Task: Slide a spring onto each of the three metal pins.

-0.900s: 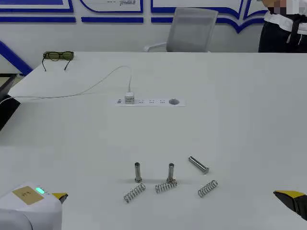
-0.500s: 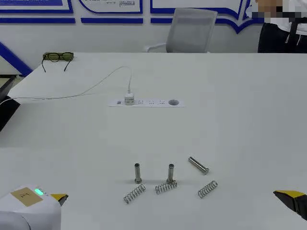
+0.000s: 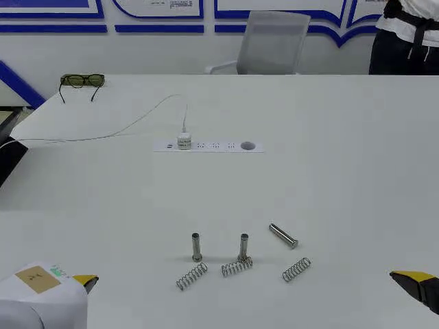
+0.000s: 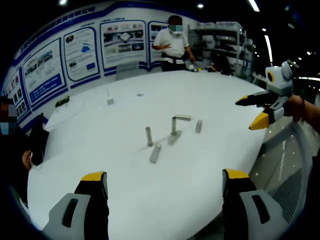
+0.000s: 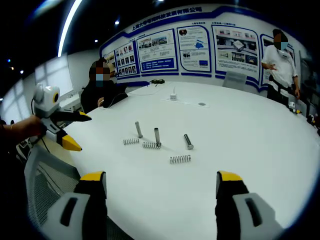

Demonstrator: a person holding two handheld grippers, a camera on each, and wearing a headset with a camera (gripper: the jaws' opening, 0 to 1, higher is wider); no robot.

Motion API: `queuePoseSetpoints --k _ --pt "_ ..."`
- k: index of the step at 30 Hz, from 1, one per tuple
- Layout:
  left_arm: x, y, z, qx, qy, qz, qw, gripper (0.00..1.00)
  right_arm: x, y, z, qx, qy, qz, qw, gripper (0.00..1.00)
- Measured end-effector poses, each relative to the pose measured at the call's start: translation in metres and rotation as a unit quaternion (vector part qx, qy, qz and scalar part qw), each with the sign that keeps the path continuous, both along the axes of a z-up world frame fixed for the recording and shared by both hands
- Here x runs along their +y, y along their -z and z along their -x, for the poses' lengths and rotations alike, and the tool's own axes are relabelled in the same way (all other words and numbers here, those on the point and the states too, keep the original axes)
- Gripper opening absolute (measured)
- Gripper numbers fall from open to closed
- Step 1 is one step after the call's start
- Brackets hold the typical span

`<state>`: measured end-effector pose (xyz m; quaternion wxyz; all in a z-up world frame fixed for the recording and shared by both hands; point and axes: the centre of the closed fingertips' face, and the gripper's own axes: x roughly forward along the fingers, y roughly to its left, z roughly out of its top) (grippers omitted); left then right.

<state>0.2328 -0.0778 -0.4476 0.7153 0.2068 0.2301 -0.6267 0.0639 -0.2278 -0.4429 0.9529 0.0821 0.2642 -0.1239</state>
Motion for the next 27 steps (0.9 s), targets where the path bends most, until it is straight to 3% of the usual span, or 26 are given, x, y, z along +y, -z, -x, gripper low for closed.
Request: queuePoseSetpoints --k 15,27 --pt "-0.003 0.000 0.002 0.006 0.001 0.008 1.0000 0.95 -0.008 0.000 -0.003 0.001 0.003 -0.001 1.0000 0.87" --pt "-0.005 0.000 0.004 0.008 0.002 0.012 0.9999 0.94 -0.024 -0.003 -0.017 0.003 0.003 0.005 1.0000 0.79"
